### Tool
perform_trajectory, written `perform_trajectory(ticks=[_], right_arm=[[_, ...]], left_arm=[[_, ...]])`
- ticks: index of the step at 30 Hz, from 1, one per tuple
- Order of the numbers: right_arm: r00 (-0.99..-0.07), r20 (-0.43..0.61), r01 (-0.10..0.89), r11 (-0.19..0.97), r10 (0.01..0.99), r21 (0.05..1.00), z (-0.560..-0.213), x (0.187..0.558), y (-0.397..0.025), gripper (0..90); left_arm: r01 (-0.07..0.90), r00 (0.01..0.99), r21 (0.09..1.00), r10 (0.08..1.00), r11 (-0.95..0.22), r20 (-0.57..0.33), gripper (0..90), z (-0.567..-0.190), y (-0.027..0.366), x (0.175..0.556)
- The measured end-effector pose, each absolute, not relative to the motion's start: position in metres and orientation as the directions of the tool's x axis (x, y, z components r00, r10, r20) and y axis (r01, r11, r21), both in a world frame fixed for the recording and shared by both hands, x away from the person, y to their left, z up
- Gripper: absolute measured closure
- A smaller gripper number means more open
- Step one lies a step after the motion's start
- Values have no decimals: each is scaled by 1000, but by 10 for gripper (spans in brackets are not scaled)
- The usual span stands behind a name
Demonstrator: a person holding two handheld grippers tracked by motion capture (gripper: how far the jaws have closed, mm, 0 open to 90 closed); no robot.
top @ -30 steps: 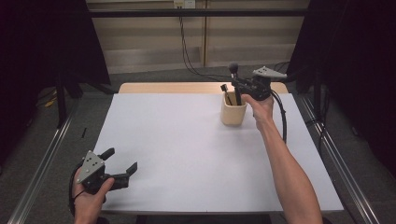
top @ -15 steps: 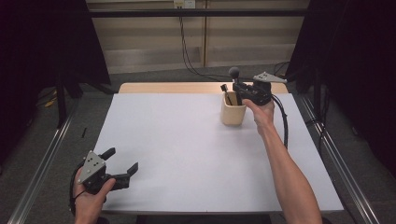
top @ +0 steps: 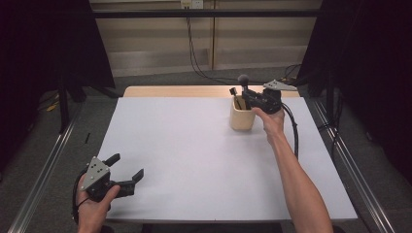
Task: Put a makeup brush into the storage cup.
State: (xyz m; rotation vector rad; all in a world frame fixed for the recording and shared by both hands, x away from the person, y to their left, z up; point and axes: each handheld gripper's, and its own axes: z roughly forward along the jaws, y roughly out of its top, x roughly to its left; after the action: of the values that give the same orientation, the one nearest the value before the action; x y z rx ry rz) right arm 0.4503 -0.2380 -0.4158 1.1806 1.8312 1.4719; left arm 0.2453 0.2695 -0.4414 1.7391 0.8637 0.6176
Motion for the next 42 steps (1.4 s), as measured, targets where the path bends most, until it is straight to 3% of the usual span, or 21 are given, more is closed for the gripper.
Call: perform_trajectory(ticks=[16, 25, 32, 42], right_arm=[[-499, 119, 332, 62, 858, 941, -423, 447, -239, 720], [-495, 125, 339, 58, 860, 939, -425, 446, -240, 673], [-498, 122, 330, 57, 858, 942, -422, 443, -240, 552], [-496, 122, 329, 56, 860, 943, -420, 439, -238, 233]], left_arm=[[248, 609, 950, 793, -189, -2, 29, -441, 269, 245], [249, 615, 948, 788, -200, 5, 29, -441, 268, 245], [247, 616, 948, 788, -199, 5, 29, -441, 268, 245], [251, 611, 948, 792, -194, 0, 29, -441, 267, 246]])
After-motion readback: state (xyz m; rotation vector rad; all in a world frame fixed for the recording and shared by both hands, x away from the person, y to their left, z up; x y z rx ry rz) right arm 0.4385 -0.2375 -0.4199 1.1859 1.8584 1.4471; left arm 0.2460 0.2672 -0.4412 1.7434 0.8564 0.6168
